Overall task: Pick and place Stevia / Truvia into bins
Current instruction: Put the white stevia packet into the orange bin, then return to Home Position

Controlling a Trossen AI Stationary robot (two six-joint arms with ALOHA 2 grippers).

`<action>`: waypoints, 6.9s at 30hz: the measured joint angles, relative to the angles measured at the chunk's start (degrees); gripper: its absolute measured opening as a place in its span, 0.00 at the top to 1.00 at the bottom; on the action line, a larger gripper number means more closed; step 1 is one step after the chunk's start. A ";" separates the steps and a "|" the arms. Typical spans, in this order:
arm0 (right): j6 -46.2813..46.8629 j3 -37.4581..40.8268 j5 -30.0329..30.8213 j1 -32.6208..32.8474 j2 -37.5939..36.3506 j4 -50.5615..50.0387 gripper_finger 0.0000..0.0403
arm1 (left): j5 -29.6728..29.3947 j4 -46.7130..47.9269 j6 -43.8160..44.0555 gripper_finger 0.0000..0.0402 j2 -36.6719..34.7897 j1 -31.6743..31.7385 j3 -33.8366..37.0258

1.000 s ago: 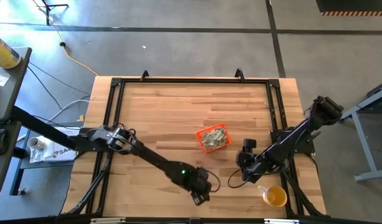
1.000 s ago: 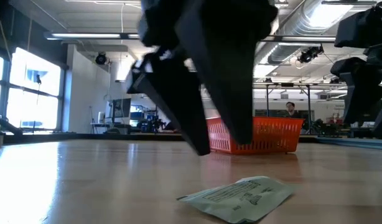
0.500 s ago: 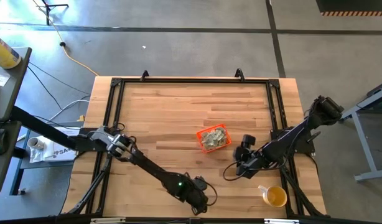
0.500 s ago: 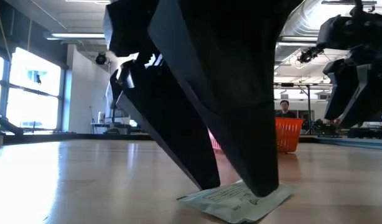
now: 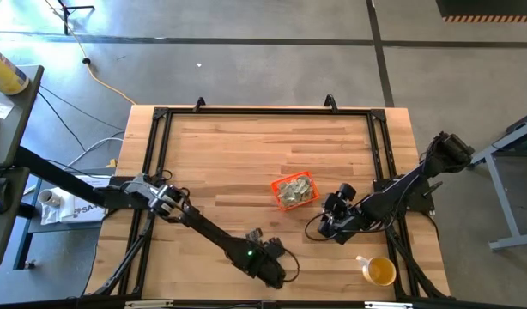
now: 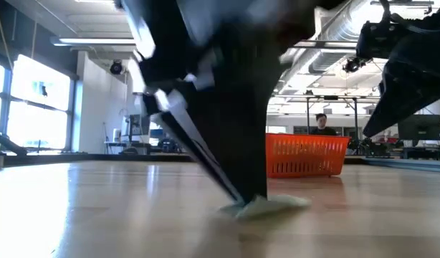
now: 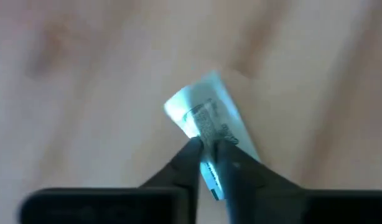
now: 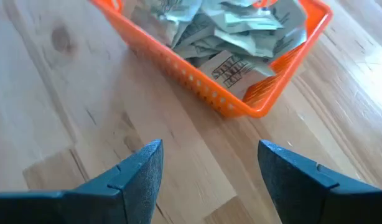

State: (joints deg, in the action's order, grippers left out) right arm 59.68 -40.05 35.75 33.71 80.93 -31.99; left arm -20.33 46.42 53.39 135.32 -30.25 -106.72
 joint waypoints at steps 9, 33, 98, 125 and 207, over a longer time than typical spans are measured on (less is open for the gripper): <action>2.03 -0.02 8.98 -1.01 0.00 0.39 0.37 | -6.87 9.46 -5.12 0.94 -0.82 3.85 0.01; -2.44 1.34 10.86 -4.87 -9.69 -18.06 0.37 | 15.65 0.19 -30.66 0.93 -14.79 31.04 -2.40; -28.43 10.82 -27.88 -30.44 -50.37 28.11 0.37 | 14.18 -25.67 -28.60 0.46 -71.31 30.91 41.96; -31.28 20.68 -33.51 -32.94 -80.21 9.79 0.37 | 25.05 -66.41 -26.88 0.46 -82.19 25.74 76.95; -32.74 39.21 -20.72 -32.98 -79.14 34.80 0.37 | 20.78 -40.05 -29.13 0.46 -134.61 25.74 103.62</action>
State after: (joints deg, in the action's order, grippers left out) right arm 26.94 -0.84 15.03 0.73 1.78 2.81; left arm 0.45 6.37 24.26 0.71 -4.51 -3.09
